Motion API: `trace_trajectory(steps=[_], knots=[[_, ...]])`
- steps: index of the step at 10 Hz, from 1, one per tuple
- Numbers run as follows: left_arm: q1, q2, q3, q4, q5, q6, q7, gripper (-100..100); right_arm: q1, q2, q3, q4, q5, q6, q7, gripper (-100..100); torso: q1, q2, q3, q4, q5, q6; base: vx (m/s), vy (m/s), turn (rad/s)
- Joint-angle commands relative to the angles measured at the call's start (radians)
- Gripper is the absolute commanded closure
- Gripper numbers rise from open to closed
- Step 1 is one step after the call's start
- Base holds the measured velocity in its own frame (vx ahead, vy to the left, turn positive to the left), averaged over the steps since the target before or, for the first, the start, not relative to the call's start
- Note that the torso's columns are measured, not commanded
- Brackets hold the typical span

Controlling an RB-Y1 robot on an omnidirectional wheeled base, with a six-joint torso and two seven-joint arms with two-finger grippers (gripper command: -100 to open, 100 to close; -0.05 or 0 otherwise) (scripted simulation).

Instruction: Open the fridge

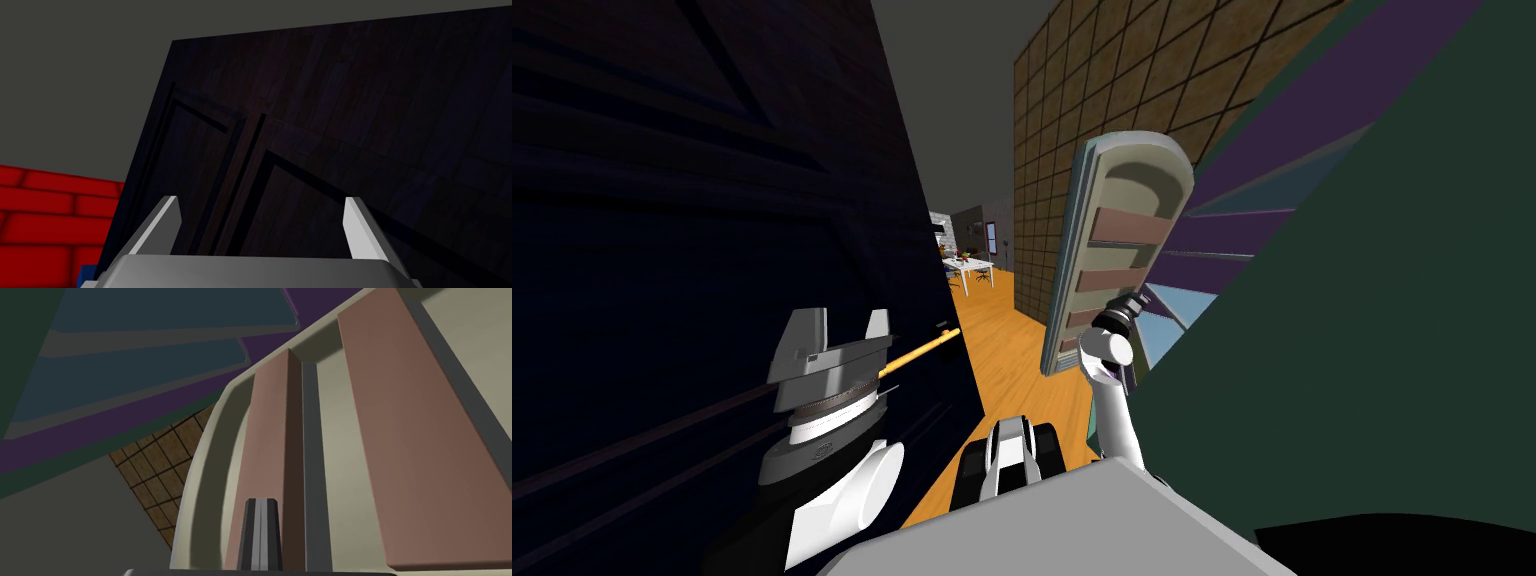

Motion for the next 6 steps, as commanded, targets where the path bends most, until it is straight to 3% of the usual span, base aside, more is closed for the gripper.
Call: trace_trajectory(steps=[1,4,5,6], knots=[[0.000,0.000,0.000,0.000,0.000,0.000,0.000,0,-0.014,-0.063,-0.004,0.001,0.002,-0.013,0.014,-100,0.000,-0.001,-0.001,0.000,0.000,0.000,0.049,0.013,-0.002],[0.000,0.000,0.000,0.000,0.000,0.000,0.000,0,-0.047,-0.127,-0.014,0.003,0.007,-0.044,0.048,-100,0.001,-0.002,-0.001,-0.001,0.000,0.000,0.085,0.017,0.001],[0.000,0.000,0.000,0.000,0.000,0.000,0.000,0,-0.077,-0.153,-0.023,0.004,0.011,-0.070,0.078,-100,0.001,-0.002,-0.001,-0.001,0.000,0.000,0.147,0.035,-0.001],[0.000,0.000,0.000,0.000,0.000,0.000,0.000,0,-0.077,-0.153,-0.023,0.004,0.011,-0.070,0.078,-100,0.002,-0.003,-0.002,-0.001,0.000,0.000,0.140,0.042,0.006]])
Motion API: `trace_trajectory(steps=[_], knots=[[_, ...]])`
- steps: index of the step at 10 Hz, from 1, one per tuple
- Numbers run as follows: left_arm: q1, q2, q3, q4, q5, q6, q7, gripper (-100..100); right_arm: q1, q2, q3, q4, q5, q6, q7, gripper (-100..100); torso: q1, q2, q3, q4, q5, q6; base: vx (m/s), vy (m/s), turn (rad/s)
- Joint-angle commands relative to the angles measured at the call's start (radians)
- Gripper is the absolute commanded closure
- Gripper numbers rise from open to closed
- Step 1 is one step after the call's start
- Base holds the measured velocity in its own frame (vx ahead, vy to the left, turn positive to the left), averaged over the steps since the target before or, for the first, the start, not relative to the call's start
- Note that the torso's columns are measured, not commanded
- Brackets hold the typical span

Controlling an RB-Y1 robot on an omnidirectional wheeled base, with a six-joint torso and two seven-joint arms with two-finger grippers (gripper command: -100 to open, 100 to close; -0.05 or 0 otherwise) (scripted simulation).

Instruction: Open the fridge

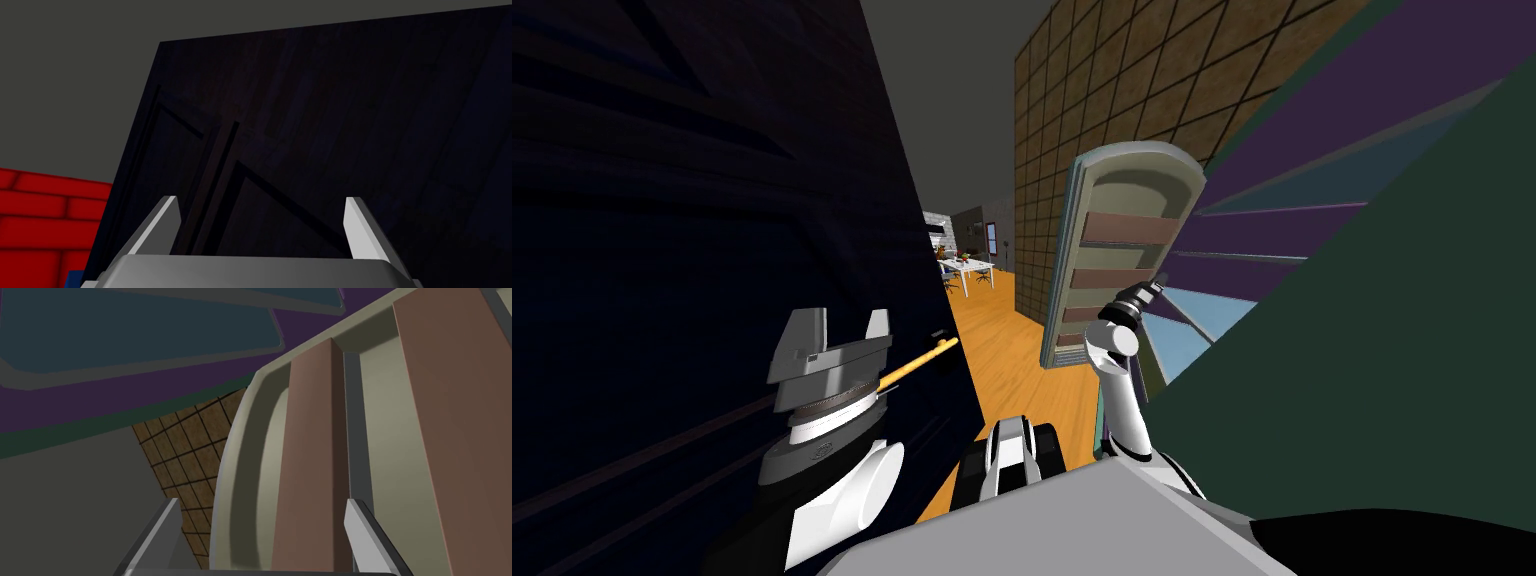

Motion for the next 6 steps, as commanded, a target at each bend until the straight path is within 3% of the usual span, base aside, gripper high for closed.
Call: trace_trajectory(steps=[1,6], knots=[[0.001,0.000,0.000,0.000,0.000,0.000,0.000,0,-0.031,-0.026,-0.013,-0.009,-0.008,-0.031,0.047,-100,0.000,0.001,0.000,0.001,0.000,0.001,0.102,0.035,0.005],[0.002,0.000,-0.001,0.001,0.000,-0.001,0.000,0,-0.118,-0.052,-0.039,-0.005,0.004,-0.111,0.134,-100,-0.001,0.001,0.000,0.000,0.000,0.000,0.144,0.039,-0.001]])
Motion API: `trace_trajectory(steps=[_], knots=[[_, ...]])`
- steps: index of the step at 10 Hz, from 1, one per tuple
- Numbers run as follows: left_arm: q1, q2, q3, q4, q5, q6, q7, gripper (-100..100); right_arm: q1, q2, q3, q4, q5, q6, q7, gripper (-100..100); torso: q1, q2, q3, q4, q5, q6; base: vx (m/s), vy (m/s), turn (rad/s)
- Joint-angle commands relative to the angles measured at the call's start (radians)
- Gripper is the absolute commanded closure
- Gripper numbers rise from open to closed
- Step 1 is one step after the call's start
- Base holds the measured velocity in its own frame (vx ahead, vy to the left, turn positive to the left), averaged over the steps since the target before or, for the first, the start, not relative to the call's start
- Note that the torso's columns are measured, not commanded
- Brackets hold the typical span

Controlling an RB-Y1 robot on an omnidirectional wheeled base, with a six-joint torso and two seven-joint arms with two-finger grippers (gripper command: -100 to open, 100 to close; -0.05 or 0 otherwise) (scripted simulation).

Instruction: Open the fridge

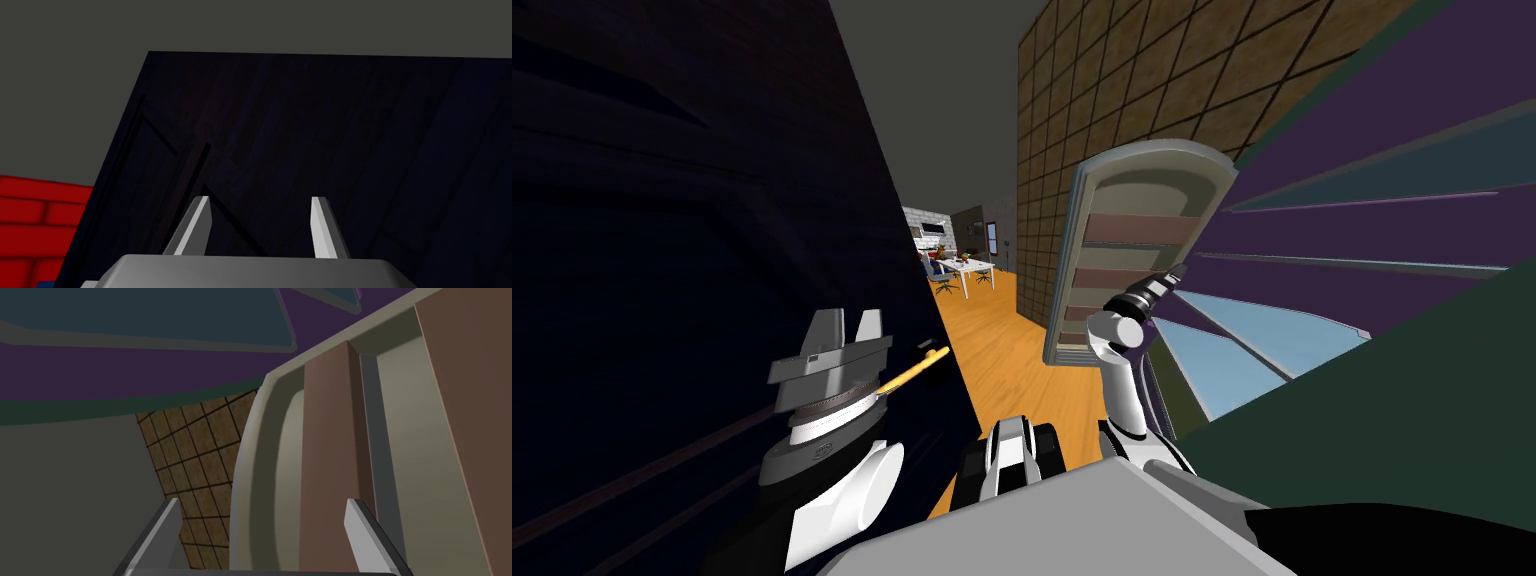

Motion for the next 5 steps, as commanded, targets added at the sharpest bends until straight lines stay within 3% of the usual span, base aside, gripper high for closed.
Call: trace_trajectory(steps=[1,5], knots=[[0.000,0.000,0.000,0.000,0.000,0.000,0.000,0,-0.047,-0.011,-0.016,0.002,0.002,-0.043,0.049,-100,0.000,0.001,0.001,0.000,0.000,0.000,0.143,0.028,-0.001],[0.000,0.000,0.000,0.000,0.000,0.000,0.000,0,-0.124,-0.023,-0.039,0.004,0.013,-0.114,0.126,-100,0.001,0.002,0.002,0.001,0.000,0.000,0.149,0.039,0.000]])
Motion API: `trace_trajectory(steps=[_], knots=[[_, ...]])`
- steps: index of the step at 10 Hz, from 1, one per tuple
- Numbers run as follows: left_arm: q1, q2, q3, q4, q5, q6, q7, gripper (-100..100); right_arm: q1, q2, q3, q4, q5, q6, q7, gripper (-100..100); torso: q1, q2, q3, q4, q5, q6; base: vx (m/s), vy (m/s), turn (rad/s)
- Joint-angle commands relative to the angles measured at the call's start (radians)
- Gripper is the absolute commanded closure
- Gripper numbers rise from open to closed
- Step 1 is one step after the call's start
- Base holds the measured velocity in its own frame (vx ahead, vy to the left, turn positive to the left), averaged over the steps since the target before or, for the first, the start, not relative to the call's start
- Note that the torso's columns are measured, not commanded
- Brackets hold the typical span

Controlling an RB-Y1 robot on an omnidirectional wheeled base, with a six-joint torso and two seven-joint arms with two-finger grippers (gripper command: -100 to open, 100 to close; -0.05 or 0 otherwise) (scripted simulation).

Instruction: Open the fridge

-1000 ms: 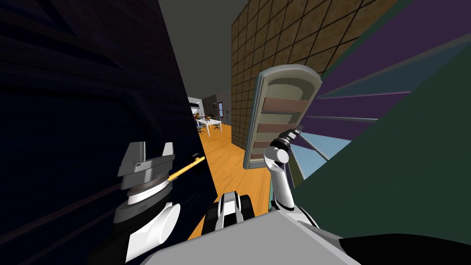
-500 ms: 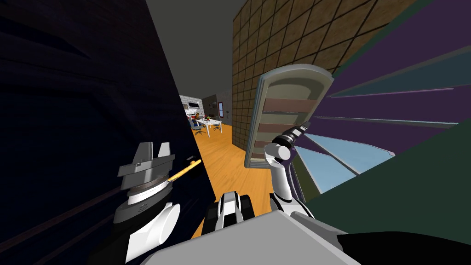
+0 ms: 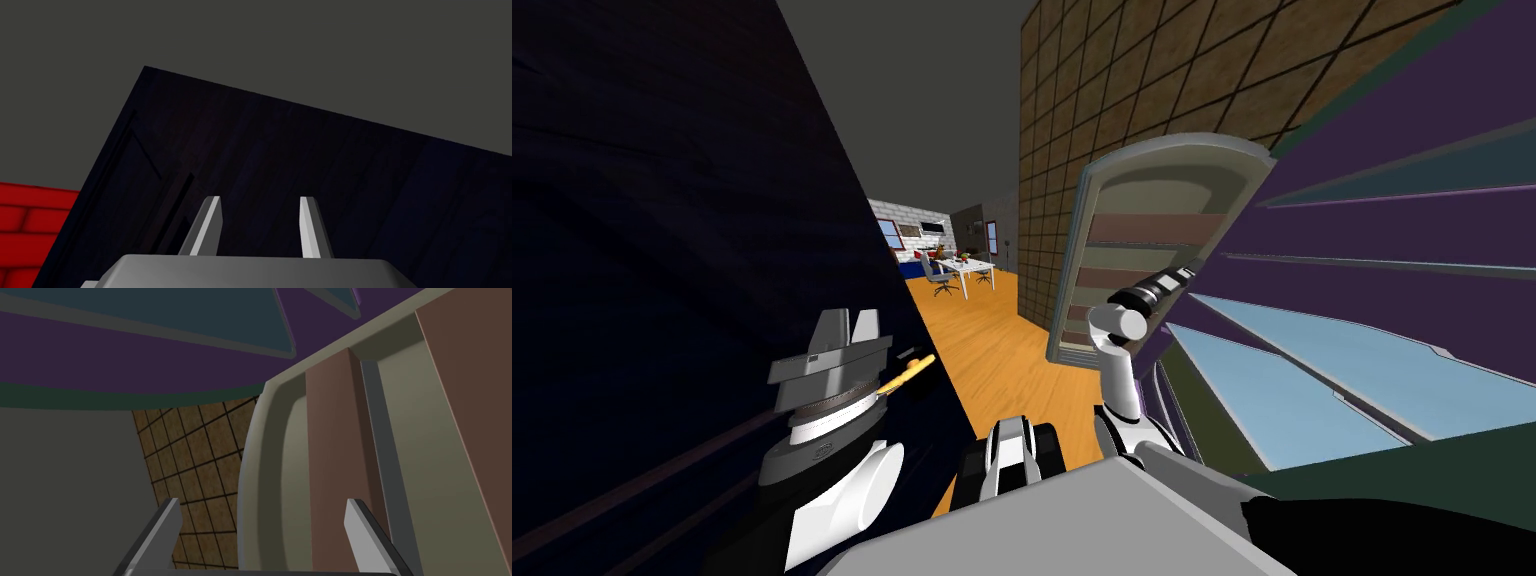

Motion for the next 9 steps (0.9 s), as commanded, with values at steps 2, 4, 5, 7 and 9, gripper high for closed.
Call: trace_trajectory(steps=[2,4,5,7,9], knots=[[0.000,0.000,0.000,0.000,0.000,0.000,0.000,0,-0.082,-0.009,-0.026,0.005,0.010,-0.076,0.080,-100,0.000,-0.001,-0.001,0.000,0.000,0.000,0.173,0.059,0.001],[0.000,0.000,0.000,0.000,0.000,0.000,0.000,0,-0.111,-0.010,-0.034,0.006,0.013,-0.104,0.109,-100,-0.001,-0.001,-0.001,0.000,0.000,0.000,0.158,0.034,0.002],[0.000,0.000,0.000,0.000,0.000,0.000,0.000,0,-0.143,-0.009,-0.044,0.006,0.017,-0.133,0.140,-100,-0.002,0.001,0.001,0.000,-0.001,0.000,0.158,0.067,0.000],[0.000,0.000,0.000,0.000,0.000,0.000,0.000,0,-0.177,-0.006,-0.054,0.006,0.020,-0.165,0.173,-100,0.000,-0.001,-0.001,0.000,0.000,0.000,0.181,0.041,-0.001],[0.000,0.000,0.000,0.000,0.000,0.000,0.000,0,-0.214,0.000,-0.065,0.006,0.024,-0.199,0.209,-100,-0.001,-0.001,0.000,0.000,0.000,0.000,0.171,0.037,0.001]])
